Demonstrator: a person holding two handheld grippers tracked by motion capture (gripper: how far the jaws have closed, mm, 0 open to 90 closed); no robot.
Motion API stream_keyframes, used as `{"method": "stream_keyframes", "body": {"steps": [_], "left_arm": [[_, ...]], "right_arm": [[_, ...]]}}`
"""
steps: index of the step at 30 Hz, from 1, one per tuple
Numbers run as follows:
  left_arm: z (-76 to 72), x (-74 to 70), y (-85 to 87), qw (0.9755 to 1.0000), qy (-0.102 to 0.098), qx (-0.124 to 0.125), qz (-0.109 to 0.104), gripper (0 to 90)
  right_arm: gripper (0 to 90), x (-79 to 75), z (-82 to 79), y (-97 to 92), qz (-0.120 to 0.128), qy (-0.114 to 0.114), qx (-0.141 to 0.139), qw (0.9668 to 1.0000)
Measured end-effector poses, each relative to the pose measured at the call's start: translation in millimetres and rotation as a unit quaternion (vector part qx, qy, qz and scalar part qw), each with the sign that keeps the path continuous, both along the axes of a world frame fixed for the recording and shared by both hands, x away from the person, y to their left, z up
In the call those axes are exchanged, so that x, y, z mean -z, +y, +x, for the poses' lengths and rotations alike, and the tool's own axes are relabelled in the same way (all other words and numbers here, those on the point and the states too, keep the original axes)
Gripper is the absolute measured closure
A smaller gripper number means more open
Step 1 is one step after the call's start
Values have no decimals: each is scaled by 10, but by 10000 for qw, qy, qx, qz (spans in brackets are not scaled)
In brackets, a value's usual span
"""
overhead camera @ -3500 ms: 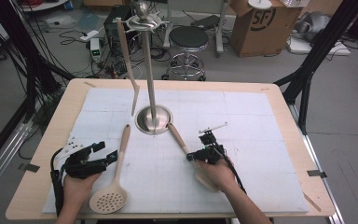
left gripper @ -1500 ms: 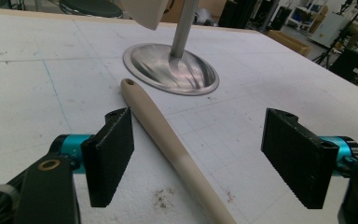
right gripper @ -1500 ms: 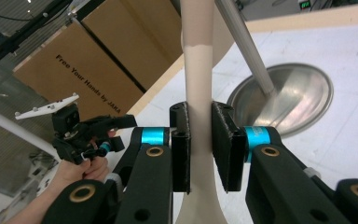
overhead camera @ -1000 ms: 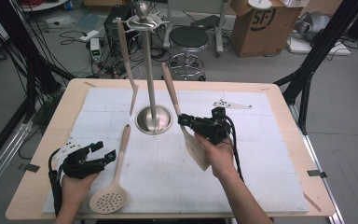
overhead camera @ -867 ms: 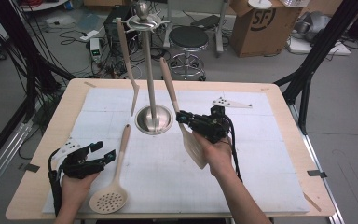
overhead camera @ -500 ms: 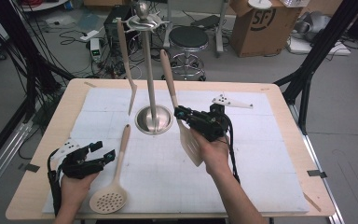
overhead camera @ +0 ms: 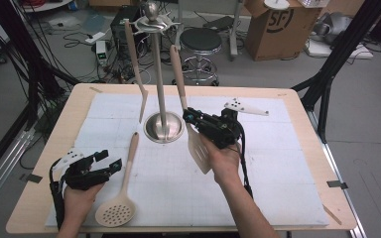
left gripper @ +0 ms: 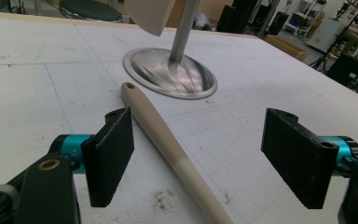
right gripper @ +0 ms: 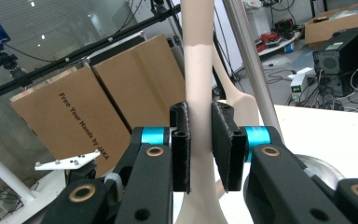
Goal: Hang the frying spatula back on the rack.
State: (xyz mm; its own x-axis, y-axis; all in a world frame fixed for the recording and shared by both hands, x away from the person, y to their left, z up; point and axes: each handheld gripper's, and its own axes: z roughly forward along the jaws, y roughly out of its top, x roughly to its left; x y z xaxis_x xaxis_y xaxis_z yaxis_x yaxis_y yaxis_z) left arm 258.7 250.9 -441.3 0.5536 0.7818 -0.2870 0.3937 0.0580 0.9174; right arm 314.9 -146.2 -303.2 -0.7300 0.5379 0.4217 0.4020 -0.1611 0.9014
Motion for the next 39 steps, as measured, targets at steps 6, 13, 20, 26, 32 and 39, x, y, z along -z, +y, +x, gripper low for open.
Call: {"method": "stream_keyframes", "body": {"steps": [6, 13, 20, 26, 32, 39], "left_arm": [[0, 0, 1, 10000, -4, -4, 3, 260], [0, 2, -1, 10000, 6, -16, -2, 260], [0, 1, 1, 10000, 2, -18, -13, 260], [-4, -3, 8, 10000, -3, -16, -24, 260], [-5, -4, 10, 10000, -9, -20, -32, 259], [-4, -4, 14, 10000, -3, -28, -40, 260]], "right_arm": [[780, -27, 28, 6, 77, 8, -70, 9999], [780, -104, 20, 0, 220, -37, -88, 9997], [780, -245, 2, 57, 220, -172, -155, 9995], [780, -299, 20, 104, 136, -126, -162, 9997], [780, -289, 30, 128, 61, -116, -132, 9998], [780, -315, 43, 179, -138, -142, -83, 9998]]}}
